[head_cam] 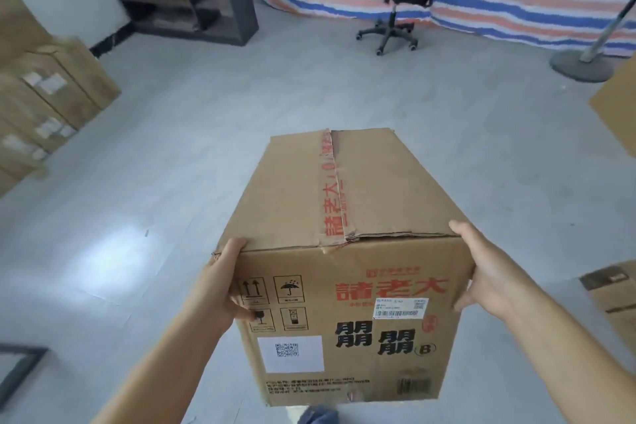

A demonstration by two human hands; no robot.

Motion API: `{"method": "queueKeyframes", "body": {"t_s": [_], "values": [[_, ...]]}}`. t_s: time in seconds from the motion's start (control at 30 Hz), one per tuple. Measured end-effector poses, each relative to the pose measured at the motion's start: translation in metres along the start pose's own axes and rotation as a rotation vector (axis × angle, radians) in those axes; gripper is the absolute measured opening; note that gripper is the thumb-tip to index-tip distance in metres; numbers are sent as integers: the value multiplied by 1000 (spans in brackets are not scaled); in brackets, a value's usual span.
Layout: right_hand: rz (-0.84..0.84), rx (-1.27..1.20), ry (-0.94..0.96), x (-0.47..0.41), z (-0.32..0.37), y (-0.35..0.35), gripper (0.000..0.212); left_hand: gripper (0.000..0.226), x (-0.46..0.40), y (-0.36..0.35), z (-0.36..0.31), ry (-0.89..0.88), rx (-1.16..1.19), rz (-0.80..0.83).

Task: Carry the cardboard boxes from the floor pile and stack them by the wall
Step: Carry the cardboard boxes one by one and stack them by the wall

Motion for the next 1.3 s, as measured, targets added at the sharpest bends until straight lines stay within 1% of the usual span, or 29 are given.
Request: {"method": "queueKeyframes", "body": {"t_s": [0.17, 0.27, 0.57, 0.73, 0.87, 1.03, 1.2, 1.3], "values": [[80, 100, 57, -21, 51, -98, 42, 21, -44, 72, -39, 16, 127, -68], [137, 177, 97, -35, 86, -160, 39, 29, -69, 113, -62, 23, 216, -120], [368, 394, 217, -107, 196, -343, 35, 18, -147, 201, -134, -15, 455, -313], [473, 478, 246, -155, 272, -456, 36, 18, -200, 233, -193, -20, 567, -434], [609, 560, 291, -175, 330, -562, 35, 14, -230, 270, -240, -44, 677, -549], [788, 654, 379, -164, 371, -704, 42, 16, -250, 342, -276, -81, 810, -716], [886, 698, 428, -140, 387, -848, 42, 17, -286, 441, -305, -119, 900, -783], [903, 687, 458, -121, 392, -935, 45, 18, -314, 513, -333, -148, 946, -800]]}}
Point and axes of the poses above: each hand's wrist, its own x-axis away from the middle knuckle, its own y-axis out of the back of the hand, z = x × y, the point moved 3 cm from there along -x, towards the middle knuckle, and after that the axes turned 6 degrees about x, right-handed, at the moved point
